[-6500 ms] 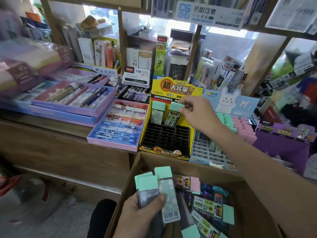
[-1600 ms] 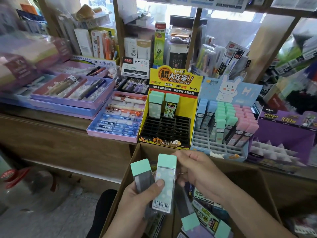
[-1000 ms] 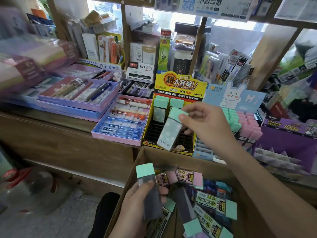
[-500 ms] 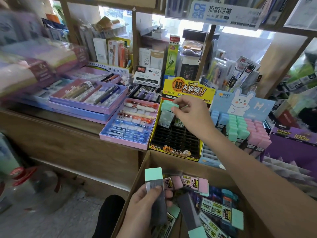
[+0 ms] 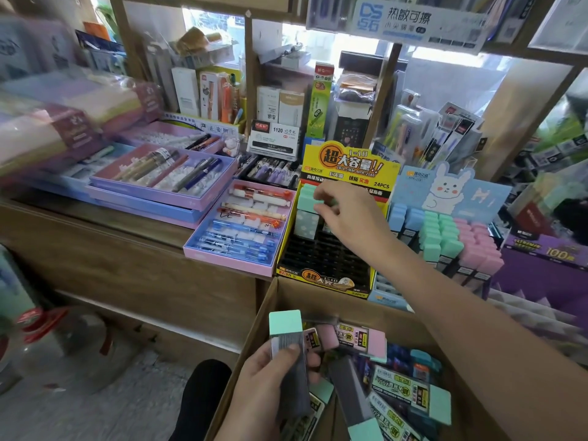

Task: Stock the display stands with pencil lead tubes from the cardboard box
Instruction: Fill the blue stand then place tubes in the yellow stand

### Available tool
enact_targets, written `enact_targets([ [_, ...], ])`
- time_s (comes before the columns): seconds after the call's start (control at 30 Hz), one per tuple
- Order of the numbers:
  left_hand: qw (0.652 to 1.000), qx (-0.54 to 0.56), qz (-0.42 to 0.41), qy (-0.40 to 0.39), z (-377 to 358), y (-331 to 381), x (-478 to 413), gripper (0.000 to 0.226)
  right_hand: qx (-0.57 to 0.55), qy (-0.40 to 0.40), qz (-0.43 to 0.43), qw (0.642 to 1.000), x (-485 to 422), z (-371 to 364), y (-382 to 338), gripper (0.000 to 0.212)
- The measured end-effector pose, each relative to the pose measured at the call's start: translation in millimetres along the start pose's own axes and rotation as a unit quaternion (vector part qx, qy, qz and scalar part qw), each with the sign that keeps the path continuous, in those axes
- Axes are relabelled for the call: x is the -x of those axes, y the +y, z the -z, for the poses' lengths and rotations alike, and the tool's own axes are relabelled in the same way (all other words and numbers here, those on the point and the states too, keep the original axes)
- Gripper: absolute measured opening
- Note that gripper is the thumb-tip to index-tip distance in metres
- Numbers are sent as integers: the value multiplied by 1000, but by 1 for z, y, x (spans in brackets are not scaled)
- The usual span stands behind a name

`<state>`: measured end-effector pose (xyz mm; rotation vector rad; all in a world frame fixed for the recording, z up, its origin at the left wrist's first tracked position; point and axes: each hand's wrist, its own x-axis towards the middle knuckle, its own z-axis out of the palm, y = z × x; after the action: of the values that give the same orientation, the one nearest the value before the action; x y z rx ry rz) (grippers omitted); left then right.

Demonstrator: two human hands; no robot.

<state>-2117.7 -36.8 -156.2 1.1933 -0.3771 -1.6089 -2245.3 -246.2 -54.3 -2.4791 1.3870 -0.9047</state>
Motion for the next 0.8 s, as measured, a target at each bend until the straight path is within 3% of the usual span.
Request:
enact_targets([
  [0.13,1000,14,-5,1,-2,0,0,16,31,-7,-2,999,1,-1,-1,19],
  [0.27,1000,16,-8,-3,-1,-2,0,25,31,-19,-16,999,6,4,-3,27],
  [0.33,1000,9,-9,-7,0,-3,-1,26,-5,-11,-31,999,16,5,-5,30],
  [0.43,1000,-16,-17,-5,2,-6,-4,26,-111,-5,-78,991,44,4,-10,15],
  [0.57,1000,-25,-8,9,-2,-3,-3,21,-206,-71,-134,967,89,3,-17,9],
  [0.73,995,39,64,-58,-5,5,-7,54,-276,-174,-186,927,136,-4,-23,9],
  [0.8,996,1,69,-50,-7,6,-11,66,-323,-200,-224,897,147,-9,-26,14],
])
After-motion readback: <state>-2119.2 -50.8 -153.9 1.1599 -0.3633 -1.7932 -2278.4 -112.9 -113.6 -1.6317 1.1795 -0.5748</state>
